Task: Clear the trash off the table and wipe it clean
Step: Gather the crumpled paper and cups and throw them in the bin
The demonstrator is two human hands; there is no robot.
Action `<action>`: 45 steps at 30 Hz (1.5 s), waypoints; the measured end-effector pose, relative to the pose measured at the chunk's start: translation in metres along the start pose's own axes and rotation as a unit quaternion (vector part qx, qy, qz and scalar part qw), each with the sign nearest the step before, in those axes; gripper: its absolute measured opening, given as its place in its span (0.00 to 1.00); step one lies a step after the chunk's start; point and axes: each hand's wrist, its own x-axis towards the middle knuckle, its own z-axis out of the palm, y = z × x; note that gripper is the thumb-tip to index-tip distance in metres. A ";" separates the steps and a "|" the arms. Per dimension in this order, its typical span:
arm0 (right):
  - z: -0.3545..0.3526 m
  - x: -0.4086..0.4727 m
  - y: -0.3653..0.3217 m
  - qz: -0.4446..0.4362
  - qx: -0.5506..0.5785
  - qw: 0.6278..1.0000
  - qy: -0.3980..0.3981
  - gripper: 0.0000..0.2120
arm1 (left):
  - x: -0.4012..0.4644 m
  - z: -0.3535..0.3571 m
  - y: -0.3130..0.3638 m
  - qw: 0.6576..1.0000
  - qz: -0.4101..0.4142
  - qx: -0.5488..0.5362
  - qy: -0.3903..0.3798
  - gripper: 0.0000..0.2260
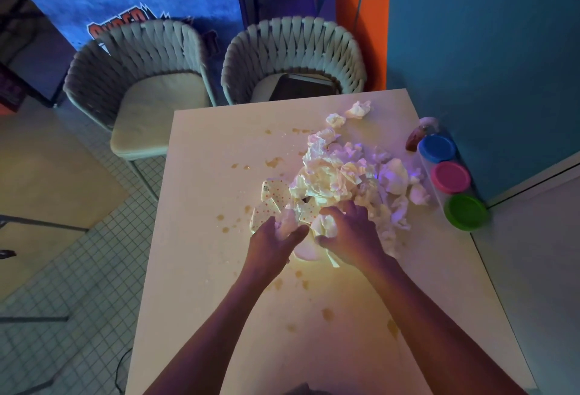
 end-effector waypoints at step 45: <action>0.016 -0.045 0.102 0.191 0.146 0.970 0.034 0.29 | 0.060 0.094 0.025 0.829 0.224 0.506 -0.086 0.17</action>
